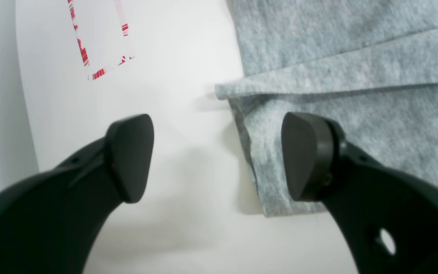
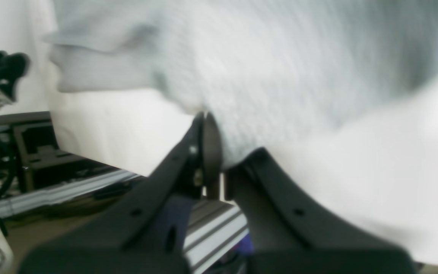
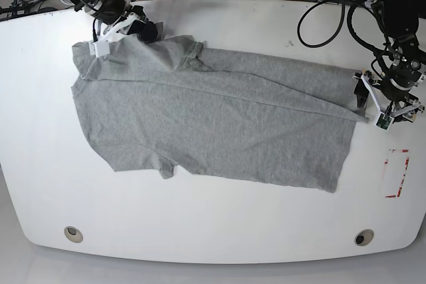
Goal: Fold the T-shirt properly
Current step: 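Regrasp the shirt edge near each gripper and pull it taut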
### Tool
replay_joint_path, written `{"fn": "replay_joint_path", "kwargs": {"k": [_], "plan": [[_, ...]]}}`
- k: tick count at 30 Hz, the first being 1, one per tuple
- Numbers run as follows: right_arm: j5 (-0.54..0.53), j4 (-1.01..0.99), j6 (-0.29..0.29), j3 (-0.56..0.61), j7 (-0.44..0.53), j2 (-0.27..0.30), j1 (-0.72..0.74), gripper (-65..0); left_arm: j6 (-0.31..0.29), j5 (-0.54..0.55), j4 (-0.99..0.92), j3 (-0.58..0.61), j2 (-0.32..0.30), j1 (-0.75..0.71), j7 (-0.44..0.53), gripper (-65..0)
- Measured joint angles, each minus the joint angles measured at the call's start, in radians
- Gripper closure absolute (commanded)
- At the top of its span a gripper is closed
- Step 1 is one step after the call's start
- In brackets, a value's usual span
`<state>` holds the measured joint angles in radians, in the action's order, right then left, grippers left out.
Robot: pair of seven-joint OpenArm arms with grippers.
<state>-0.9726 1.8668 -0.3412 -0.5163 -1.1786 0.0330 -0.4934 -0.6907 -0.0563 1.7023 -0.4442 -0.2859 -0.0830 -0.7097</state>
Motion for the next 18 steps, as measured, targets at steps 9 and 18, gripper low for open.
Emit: {"fn": "replay_joint_path", "kwargs": {"k": [9, 18], "plan": [[-0.002, 0.133, 0.0, 0.004, -0.005, 0.037, -0.029, 0.0, 0.0, 0.0, 0.0, 0.0, 0.0, -0.012, 0.0, -49.2], [-0.028, 0.111, -0.034, 0.001, 0.003, 0.128, 0.129, 0.0, 0.0, -0.004, 0.0, 0.0, 0.0, -0.016, -0.001, -49.2]]}}
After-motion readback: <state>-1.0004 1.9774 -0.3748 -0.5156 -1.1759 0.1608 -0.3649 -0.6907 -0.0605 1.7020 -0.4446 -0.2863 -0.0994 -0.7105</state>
